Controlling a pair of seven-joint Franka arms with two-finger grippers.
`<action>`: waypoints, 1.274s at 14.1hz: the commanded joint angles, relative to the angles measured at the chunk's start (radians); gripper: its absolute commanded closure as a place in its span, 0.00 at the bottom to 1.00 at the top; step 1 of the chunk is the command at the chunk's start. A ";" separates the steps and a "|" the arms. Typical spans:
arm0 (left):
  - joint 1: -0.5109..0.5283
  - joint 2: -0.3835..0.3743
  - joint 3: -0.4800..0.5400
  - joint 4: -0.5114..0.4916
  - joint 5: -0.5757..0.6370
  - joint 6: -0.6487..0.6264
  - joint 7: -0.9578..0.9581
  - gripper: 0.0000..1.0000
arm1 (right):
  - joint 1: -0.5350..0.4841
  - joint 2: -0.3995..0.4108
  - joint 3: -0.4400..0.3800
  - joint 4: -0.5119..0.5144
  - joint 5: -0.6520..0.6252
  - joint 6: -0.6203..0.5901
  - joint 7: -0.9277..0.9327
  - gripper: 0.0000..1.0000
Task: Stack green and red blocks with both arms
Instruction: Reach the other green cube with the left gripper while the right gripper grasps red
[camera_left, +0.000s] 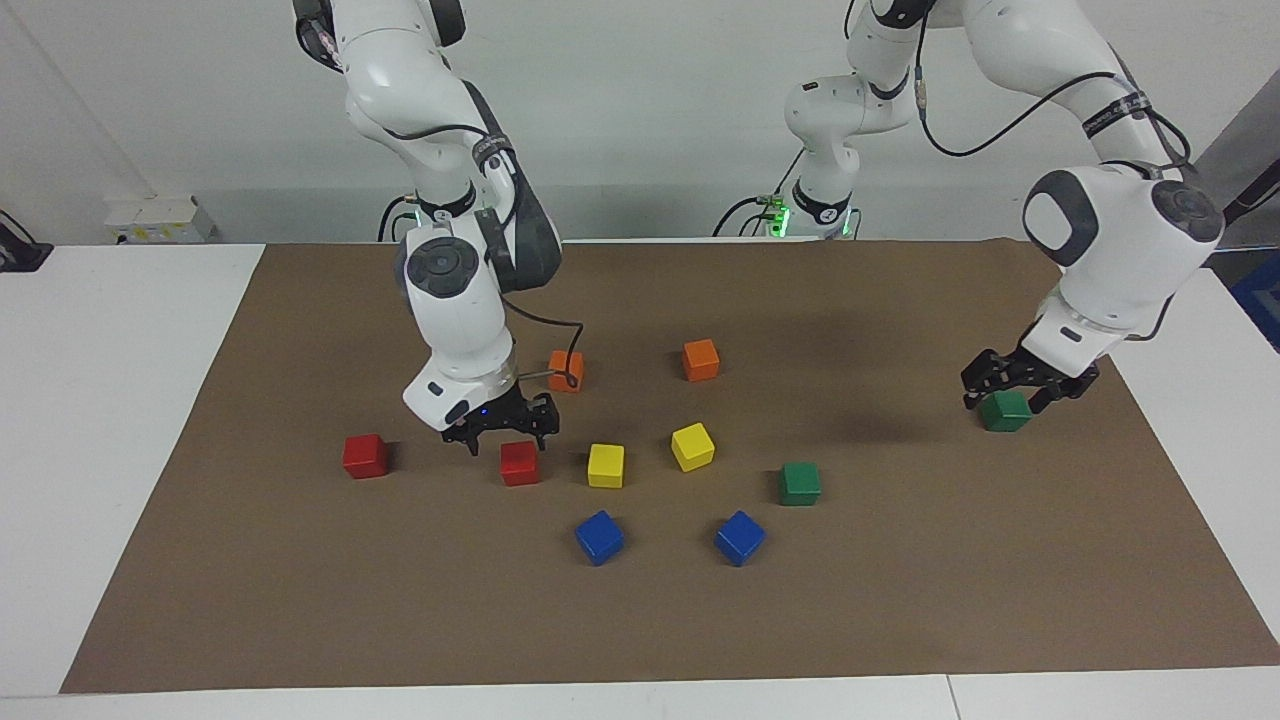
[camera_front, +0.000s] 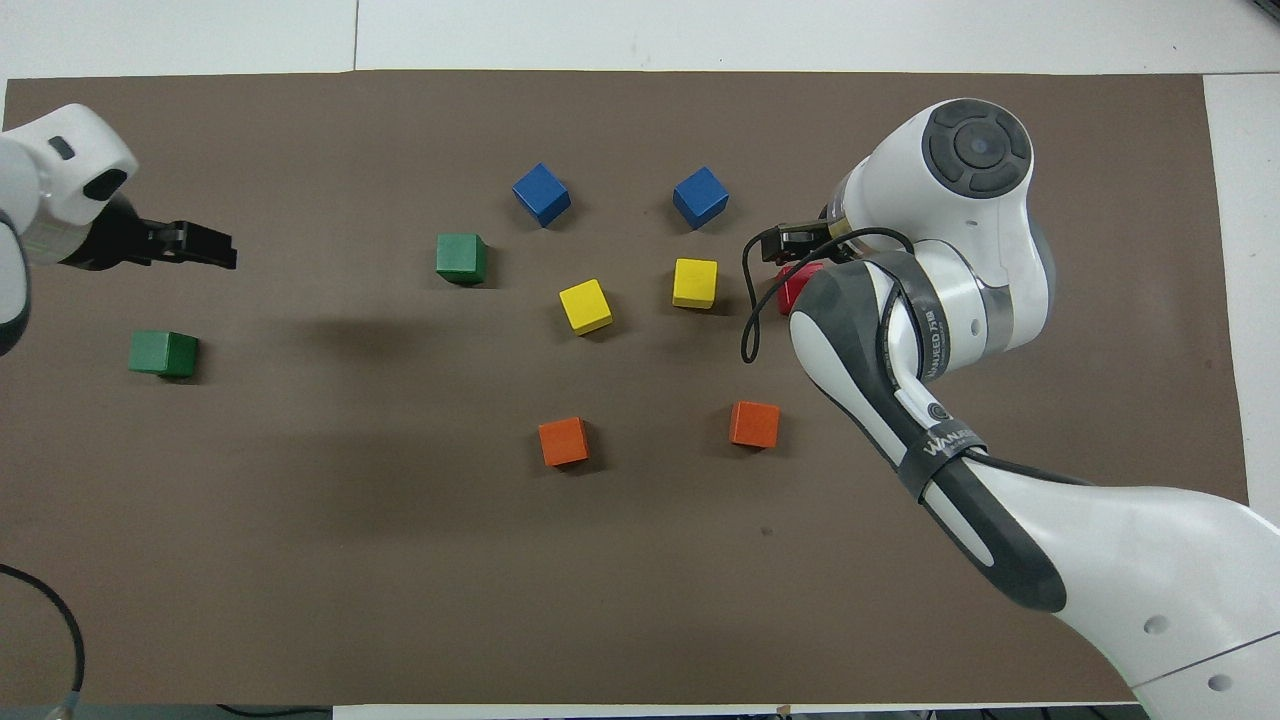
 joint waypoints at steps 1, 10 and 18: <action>-0.090 0.047 0.016 0.064 -0.009 -0.028 -0.098 0.00 | 0.002 0.032 0.007 0.012 0.005 0.026 0.062 0.00; -0.232 0.264 0.013 0.215 -0.013 0.064 -0.183 0.00 | 0.006 0.033 0.007 -0.135 -0.009 0.179 0.027 0.00; -0.289 0.313 0.014 0.166 -0.010 0.189 -0.183 0.00 | -0.004 0.006 0.007 -0.190 -0.008 0.188 0.013 1.00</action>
